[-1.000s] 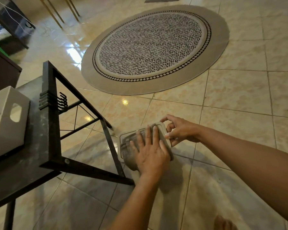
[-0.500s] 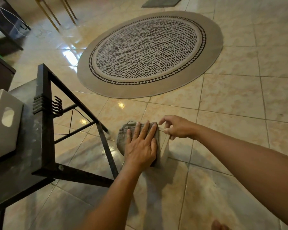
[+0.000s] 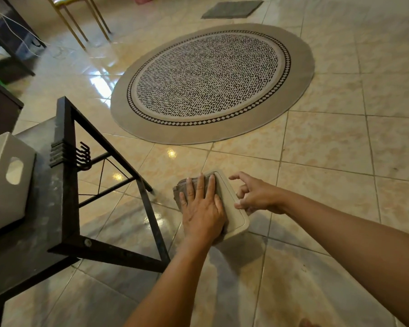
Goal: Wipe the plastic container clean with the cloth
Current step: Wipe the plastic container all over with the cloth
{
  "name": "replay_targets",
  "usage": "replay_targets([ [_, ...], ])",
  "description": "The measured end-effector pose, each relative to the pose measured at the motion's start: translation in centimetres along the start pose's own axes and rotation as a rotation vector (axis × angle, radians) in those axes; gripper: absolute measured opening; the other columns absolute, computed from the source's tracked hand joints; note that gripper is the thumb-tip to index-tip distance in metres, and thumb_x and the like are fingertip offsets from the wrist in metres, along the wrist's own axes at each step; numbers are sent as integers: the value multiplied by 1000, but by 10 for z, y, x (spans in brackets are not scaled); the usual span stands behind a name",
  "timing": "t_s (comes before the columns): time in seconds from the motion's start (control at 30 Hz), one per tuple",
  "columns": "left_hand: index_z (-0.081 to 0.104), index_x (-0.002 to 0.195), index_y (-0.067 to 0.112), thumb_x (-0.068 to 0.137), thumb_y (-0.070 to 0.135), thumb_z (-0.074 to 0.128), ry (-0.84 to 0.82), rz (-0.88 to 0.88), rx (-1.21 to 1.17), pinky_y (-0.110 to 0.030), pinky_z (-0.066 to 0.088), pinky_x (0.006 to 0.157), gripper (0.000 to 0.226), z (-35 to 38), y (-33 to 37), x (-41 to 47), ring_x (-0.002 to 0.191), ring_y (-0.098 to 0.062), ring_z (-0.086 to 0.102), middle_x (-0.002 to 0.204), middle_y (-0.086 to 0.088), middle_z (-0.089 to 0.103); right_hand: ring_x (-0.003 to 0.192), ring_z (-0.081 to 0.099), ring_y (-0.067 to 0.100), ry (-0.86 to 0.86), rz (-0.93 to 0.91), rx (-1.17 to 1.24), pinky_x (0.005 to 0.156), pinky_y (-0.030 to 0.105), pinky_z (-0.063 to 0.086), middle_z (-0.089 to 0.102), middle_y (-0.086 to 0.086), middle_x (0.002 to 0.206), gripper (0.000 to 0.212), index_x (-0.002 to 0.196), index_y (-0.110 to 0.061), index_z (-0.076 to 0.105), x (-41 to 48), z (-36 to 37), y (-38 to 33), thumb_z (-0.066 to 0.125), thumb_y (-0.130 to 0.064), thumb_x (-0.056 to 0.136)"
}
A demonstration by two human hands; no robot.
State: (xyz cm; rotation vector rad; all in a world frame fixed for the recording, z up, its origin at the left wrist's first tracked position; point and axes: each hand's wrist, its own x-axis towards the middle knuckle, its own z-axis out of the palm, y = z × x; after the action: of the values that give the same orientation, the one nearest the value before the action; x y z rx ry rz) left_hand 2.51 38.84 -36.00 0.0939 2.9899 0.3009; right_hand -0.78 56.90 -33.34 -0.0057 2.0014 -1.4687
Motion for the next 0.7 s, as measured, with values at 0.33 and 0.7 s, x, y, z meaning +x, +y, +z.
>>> replay_targets([
  [0.33,-11,154,43,101,52,13,-75,211,15,-47,-19,119,60,-22,-16,-6,146,-20,-33,163,8,-24,72,61,17,-63,-16,70,68,31,58,57,10,88,85,153,-32,29,2,-5,-1,65,8,87],
  [0.7,-19,154,37,103,51,8,-11,58,59,-53,-19,118,60,1,13,-22,146,-24,-33,162,3,-27,66,60,16,-81,3,106,63,31,57,54,9,81,86,153,-32,28,4,-7,0,60,14,88],
])
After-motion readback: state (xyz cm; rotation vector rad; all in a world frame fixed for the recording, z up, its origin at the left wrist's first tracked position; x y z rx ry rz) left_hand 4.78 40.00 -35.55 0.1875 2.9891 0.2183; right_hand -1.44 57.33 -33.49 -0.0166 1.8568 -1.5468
